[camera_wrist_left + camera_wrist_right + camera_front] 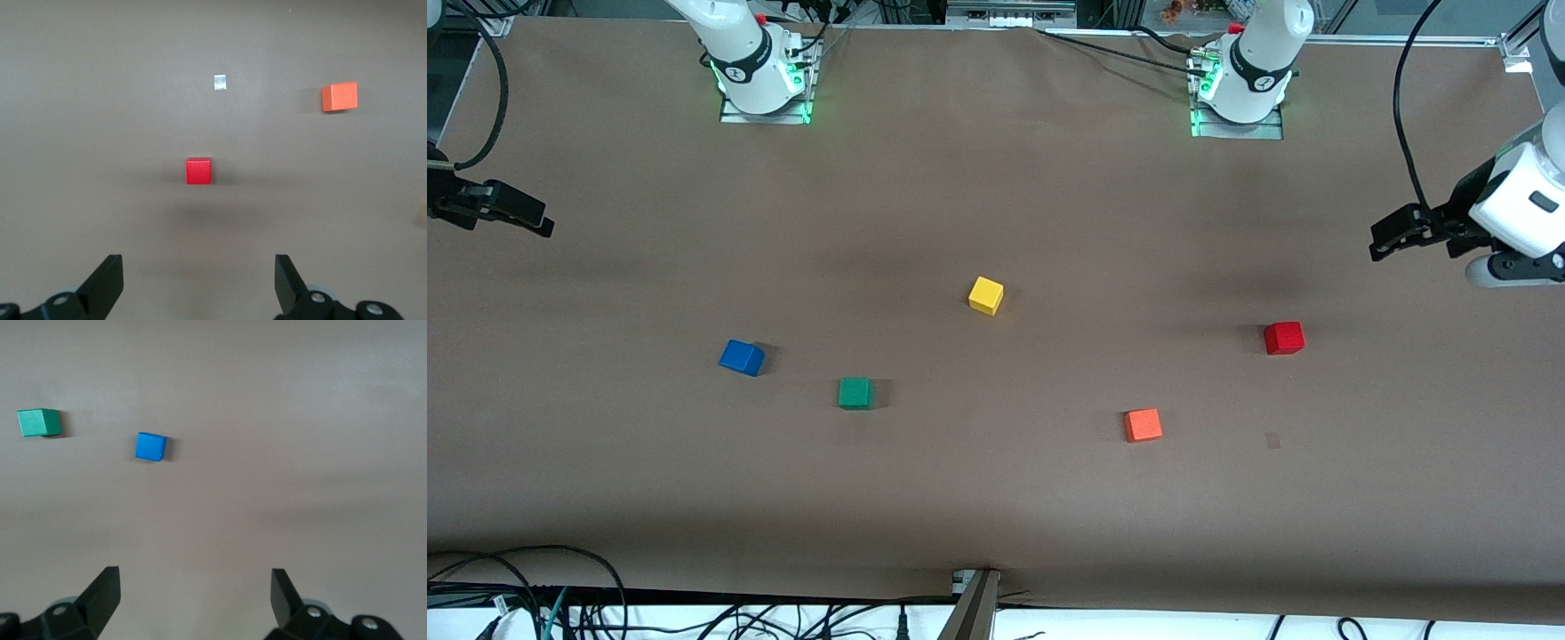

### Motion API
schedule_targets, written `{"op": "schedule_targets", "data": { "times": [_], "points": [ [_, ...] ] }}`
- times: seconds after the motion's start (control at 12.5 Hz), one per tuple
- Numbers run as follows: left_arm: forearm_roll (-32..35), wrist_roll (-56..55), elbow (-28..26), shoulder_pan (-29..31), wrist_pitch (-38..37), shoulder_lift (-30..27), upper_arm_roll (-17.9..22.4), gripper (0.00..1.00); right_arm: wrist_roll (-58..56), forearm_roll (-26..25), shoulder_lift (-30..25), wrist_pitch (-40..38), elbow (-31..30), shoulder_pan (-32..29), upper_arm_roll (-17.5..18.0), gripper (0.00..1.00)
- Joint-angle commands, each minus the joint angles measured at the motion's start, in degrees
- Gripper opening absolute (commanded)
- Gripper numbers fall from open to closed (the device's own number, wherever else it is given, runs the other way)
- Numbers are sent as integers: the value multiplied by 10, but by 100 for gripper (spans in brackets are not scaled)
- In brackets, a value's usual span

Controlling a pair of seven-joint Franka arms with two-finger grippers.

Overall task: Pass red block to right arm, stack on blue
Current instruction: 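Move the left gripper down over the red cube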

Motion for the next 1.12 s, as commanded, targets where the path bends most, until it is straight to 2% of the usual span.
{"op": "schedule_targets", "data": {
  "times": [0.0,0.16,0.4,0.64,0.72,0.88,1.04],
  "points": [
    [-7,-2,8,2,2,7,1,100,10,0,-11,-4,-15,0,-1,100],
    [-5,-1,8,-3,-1,37,-2,100,11,0,-11,-2,-16,0,-1,100],
    [-10,-2,7,3,-1,47,1,100,10,0,-8,-1,-16,0,-1,100],
    [0,0,6,-4,0,82,1,100,10,0,-6,2,-17,0,-1,100],
    [9,4,8,-4,-5,117,1,100,10,0,-5,6,-20,0,-1,100],
    [14,20,13,-2,-6,131,2,100,11,0,3,15,-20,0,-1,100],
    [65,12,5,-8,-1,152,-4,100,11,0,9,20,-21,0,-1,100]
  ]
}}
